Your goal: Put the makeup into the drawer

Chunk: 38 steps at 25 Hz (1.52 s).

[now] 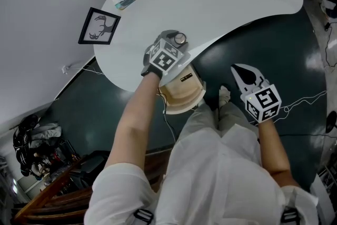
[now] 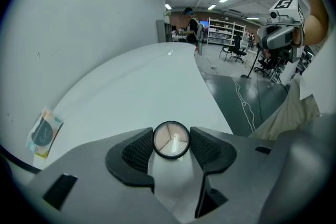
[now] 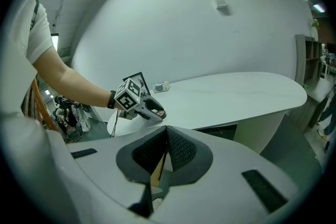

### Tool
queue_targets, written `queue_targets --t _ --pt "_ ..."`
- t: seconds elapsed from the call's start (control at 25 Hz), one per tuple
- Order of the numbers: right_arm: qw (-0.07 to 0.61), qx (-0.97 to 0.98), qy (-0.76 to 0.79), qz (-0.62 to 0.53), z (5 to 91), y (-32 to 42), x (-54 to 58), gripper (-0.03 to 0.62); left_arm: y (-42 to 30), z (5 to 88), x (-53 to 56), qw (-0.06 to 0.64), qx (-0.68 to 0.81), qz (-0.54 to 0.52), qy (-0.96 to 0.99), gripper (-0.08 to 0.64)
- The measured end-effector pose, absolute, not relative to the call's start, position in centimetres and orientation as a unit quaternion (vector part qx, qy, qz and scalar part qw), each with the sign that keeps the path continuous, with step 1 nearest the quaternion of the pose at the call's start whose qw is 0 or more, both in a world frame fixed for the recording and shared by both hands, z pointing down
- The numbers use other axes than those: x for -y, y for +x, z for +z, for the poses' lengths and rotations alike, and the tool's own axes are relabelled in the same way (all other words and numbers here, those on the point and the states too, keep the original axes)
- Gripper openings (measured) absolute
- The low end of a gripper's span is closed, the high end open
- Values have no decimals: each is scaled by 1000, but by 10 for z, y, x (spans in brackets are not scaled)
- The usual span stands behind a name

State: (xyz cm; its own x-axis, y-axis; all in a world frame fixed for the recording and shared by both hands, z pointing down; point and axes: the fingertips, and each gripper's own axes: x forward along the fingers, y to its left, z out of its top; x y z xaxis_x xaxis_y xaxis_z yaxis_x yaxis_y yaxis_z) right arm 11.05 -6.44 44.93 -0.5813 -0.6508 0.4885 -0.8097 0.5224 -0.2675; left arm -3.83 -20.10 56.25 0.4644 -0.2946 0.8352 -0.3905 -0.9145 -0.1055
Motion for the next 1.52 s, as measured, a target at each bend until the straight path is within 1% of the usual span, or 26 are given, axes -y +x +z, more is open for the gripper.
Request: queue_targets --t 0.44,0.76,1.52 --pt "168 856 426 239 449 109 56 9 -37 562 199 58 216 476 850 230" --pt "173 861 417 233 446 104 48 9 -44 560 193 76 267 455 846 229" --pt "191 896 343 209 444 62 29 9 -74 555 83 93 262 450 848 229"
